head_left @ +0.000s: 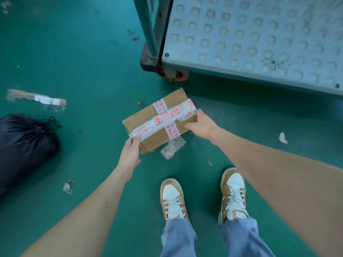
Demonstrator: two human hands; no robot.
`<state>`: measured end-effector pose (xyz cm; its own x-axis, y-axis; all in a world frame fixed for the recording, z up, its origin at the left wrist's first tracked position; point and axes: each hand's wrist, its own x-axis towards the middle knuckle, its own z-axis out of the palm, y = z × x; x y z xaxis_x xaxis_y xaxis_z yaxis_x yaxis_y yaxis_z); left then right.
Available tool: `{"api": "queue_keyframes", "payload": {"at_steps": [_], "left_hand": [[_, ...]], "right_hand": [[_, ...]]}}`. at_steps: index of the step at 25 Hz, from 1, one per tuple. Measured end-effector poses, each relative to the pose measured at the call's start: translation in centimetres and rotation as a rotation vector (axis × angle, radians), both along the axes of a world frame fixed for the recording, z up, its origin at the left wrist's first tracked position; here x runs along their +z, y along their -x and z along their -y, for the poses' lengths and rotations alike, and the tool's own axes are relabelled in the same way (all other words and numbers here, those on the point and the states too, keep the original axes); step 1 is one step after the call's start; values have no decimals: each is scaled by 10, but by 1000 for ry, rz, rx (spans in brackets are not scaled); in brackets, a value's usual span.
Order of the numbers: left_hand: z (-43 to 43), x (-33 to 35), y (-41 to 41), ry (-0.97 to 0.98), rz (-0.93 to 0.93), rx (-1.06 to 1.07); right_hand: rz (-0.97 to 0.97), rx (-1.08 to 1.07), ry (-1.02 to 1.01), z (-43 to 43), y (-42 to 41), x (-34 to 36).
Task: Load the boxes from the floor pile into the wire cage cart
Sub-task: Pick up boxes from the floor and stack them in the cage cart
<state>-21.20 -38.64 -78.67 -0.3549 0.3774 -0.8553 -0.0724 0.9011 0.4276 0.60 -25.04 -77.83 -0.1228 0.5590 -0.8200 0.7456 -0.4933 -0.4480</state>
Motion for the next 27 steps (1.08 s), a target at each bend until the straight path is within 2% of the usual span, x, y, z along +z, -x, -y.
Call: {"api": "queue_keyframes", "payload": {"at_steps": [3, 7, 11, 14, 17, 20, 23, 25, 27], "left_hand": [[-2, 12, -8, 11, -49, 28], [-1, 44, -30, 102, -128, -93], [-6, 94, -75, 113, -158, -312], [-19, 161, -111, 126, -167, -403], [-33, 206, -127, 183, -190, -462], [-44, 261, -146, 237, -122, -574], [-40, 307, -173, 297, -7, -447], [-26, 320, -190, 254, 8, -286], [-21, 351, -215, 242, -5, -259]], "right_hand": [[-20, -42, 62, 20, -22, 15], [-14, -101, 178, 70, -65, 56], [-4, -315, 246, 120, -104, 118], [23, -449, 245, 135, -142, 174], [42, -443, 210, 133, -167, 217], [79, -389, 168, 126, -198, 284], [130, -431, 74, 129, -226, 336], [142, -510, 107, 134, -244, 365], [154, -548, 140, 135, -265, 388]]}}
